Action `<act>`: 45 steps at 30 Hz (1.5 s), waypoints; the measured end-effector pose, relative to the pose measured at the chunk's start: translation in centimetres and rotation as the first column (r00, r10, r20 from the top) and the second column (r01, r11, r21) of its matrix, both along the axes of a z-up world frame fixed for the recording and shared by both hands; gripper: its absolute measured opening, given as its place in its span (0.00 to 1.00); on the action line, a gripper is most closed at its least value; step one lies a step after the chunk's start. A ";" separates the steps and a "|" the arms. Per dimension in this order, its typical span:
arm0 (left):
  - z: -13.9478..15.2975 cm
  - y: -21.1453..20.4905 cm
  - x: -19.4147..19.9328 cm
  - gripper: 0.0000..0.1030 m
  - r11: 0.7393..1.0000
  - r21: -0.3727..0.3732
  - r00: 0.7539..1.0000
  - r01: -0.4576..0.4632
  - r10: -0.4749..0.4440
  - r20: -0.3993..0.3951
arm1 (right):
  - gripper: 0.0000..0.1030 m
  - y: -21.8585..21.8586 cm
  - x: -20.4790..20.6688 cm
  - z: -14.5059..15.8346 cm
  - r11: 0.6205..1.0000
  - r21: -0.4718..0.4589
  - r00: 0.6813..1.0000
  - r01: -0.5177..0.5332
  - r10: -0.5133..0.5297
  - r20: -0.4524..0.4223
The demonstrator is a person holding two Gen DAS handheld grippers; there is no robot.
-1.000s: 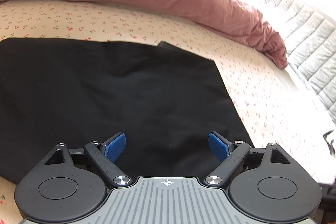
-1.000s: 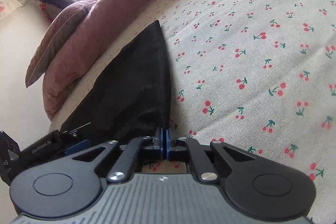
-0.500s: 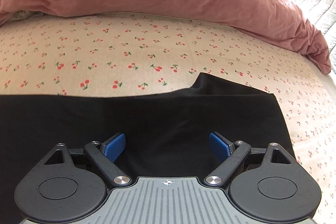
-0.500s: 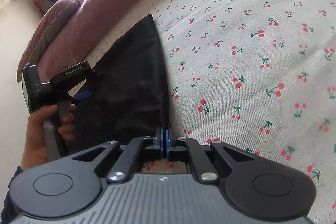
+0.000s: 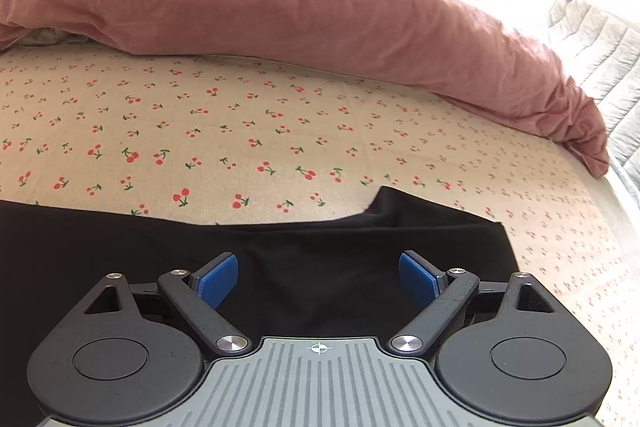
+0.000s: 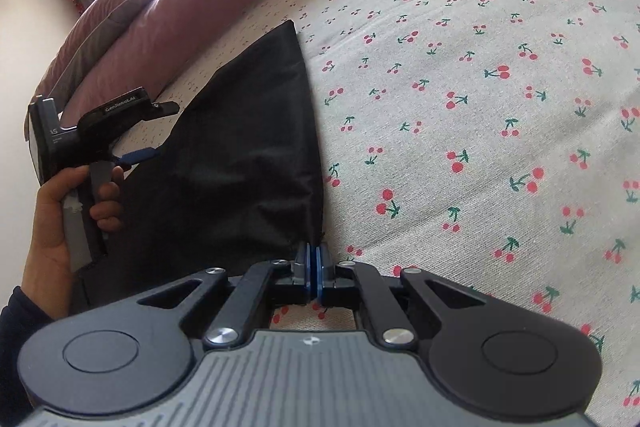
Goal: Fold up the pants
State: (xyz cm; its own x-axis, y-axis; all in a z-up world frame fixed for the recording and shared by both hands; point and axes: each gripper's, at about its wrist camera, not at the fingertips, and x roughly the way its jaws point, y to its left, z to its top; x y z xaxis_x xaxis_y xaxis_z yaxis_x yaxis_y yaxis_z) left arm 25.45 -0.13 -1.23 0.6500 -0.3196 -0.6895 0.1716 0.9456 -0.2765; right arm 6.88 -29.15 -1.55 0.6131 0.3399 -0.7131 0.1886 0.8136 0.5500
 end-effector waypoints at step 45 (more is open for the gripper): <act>-3.0 -2.1 -17.3 0.85 0.958 0.015 0.954 0.286 -0.283 -0.095 | 0.05 -2.4 -1.3 -1.6 0.980 0.197 1.000 0.027 -0.024 -0.013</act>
State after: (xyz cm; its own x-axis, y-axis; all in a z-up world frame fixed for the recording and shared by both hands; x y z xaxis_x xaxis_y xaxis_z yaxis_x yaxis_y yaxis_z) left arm 8.18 -2.21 -4.27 0.4694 -0.4613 -0.7529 0.4098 0.8691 -0.2771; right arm 5.60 -31.54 -3.16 0.6162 0.4590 -0.6400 0.2145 0.6841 0.6971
